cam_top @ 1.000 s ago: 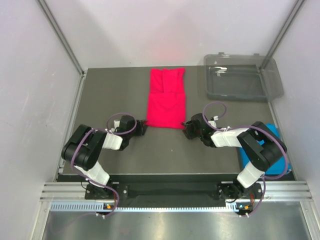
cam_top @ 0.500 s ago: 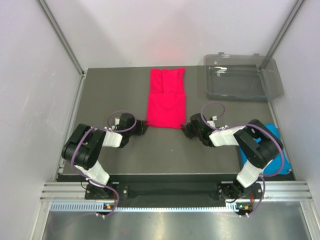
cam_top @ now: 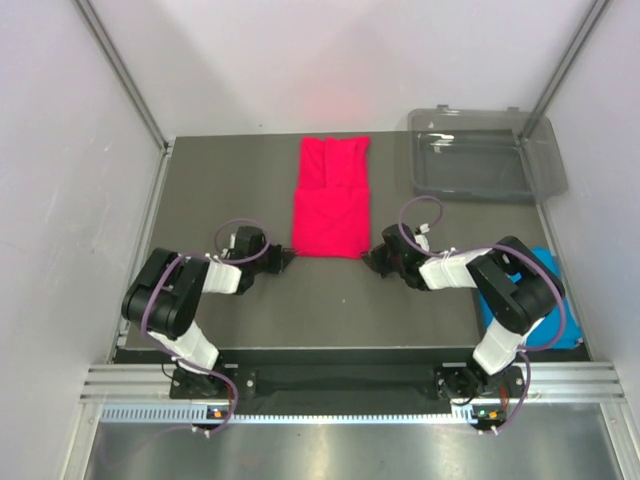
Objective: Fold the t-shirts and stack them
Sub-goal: Fold the tshirt
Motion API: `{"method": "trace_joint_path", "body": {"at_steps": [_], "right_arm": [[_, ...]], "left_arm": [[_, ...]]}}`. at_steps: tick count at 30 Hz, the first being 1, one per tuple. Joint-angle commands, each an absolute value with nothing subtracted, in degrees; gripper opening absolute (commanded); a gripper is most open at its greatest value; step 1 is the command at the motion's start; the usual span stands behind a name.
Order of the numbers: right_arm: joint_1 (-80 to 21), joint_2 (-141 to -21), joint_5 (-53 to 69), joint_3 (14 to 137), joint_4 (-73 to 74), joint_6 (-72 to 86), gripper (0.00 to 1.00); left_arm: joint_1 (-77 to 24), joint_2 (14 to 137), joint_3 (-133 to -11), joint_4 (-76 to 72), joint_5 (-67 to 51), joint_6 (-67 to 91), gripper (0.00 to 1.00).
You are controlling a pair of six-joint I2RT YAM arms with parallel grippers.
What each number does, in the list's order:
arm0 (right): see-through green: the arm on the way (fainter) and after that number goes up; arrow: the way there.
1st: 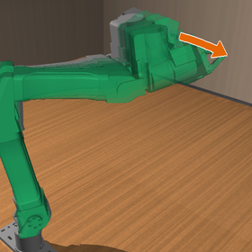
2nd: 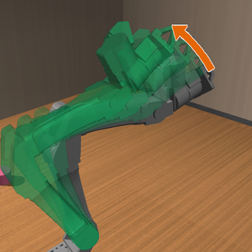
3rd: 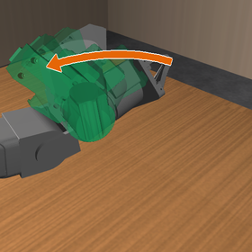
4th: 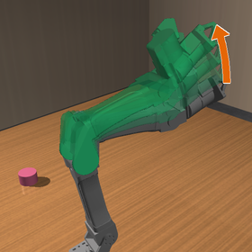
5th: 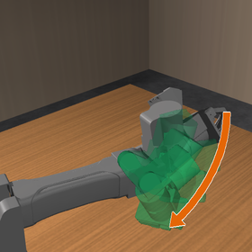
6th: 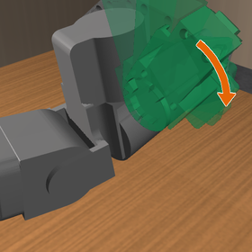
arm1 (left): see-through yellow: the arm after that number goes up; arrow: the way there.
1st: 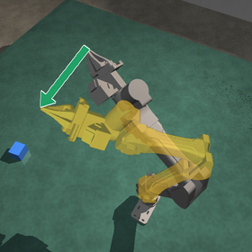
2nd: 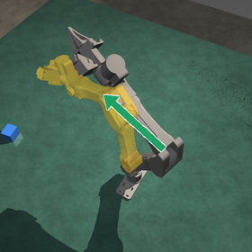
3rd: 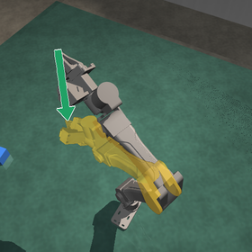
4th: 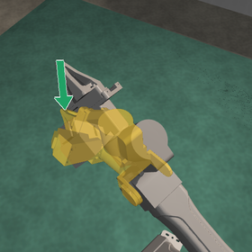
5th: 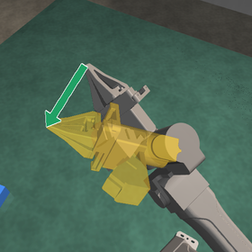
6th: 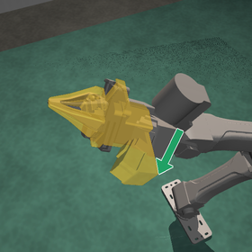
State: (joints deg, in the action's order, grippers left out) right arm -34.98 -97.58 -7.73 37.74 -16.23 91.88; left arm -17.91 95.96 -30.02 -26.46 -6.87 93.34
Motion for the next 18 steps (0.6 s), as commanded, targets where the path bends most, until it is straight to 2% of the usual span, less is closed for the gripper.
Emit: {"method": "trace_joint_path", "body": {"at_steps": [1,8,13,18], "right_arm": [[-34.2,-96.2,-4.3,38.4,-11.1,81.3,0.0],[-34.9,-85.4,-2.6,34.3,-5.5,74.3,0.0],[-39.0,-73.8,-5.5,27.9,-0.2,76.0,0.0],[-47.9,-59.3,-10.4,20.0,6.8,84.4,0.0]], "left_arm": [[-17.8,92.1,-27.2,-15.4,-7.3,87.8,0.0],[-19.1,73.4,-19.5,-4.0,-6.3,85.0,0.0],[-20.4,58.5,-15.8,4.4,-6.5,83.5,0.0],[-22.0,46.9,-15.3,16.9,-6.5,82.1,0.0]]}}
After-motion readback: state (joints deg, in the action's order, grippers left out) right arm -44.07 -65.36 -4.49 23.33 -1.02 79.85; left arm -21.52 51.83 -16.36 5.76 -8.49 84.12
